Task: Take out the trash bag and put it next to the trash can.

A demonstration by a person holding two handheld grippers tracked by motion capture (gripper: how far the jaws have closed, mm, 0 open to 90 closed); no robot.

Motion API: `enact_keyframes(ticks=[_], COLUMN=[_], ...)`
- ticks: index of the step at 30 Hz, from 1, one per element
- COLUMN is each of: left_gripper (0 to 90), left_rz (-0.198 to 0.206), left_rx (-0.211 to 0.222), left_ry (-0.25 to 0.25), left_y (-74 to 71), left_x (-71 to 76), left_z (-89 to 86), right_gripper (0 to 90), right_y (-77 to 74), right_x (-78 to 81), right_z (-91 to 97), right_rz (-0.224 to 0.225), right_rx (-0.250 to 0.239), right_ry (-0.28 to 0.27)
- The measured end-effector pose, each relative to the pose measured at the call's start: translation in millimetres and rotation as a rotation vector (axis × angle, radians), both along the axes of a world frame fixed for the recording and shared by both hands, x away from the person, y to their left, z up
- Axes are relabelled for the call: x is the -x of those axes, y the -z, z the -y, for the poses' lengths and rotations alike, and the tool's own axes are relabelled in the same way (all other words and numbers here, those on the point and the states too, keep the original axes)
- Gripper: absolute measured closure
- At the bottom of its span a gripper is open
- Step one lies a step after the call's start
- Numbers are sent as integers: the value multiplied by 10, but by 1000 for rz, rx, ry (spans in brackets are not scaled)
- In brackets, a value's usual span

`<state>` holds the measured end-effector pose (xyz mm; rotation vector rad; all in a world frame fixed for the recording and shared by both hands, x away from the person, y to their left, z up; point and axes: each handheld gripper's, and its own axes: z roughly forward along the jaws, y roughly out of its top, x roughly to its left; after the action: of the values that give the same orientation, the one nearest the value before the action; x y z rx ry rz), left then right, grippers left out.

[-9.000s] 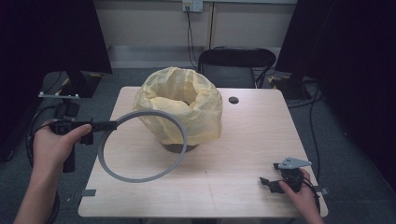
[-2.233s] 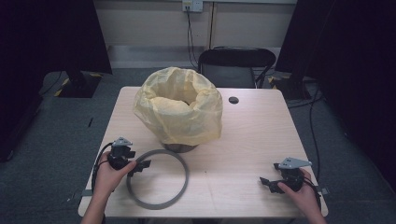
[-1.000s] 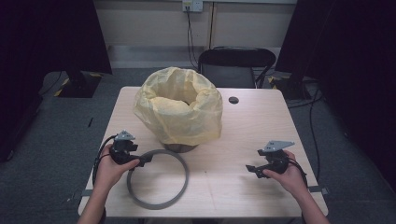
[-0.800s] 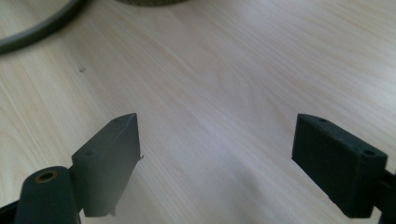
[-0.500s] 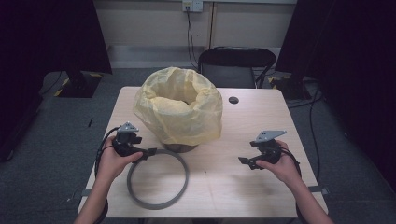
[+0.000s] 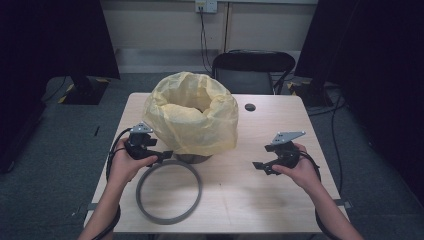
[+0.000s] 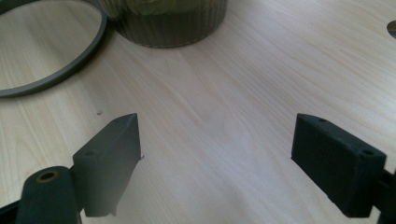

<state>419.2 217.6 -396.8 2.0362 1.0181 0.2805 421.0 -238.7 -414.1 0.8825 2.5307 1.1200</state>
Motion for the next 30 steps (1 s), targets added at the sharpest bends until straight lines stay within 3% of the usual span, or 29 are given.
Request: enact_keyframes(ticks=[5,16,23,30], left_gripper=[177,179,185,193], left_rz=[16,24,25,54], left_rx=[-22,-13,-16,1], left_ry=[12,16,25,42], left_y=[-10,-39,-27,-56], left_x=[-42,-89,-121,-155], left_z=[17,47,62,70], right_gripper=[149,149,149,150], right_y=[-17,-158,-261,-391], right_x=[-35,-106,-148,-184], right_z=[-21,-163,-301,-468], right_rz=[-4,5,10,14], right_rx=[-11,-19,-51,-97], right_ry=[-4,-31,-53,-79])
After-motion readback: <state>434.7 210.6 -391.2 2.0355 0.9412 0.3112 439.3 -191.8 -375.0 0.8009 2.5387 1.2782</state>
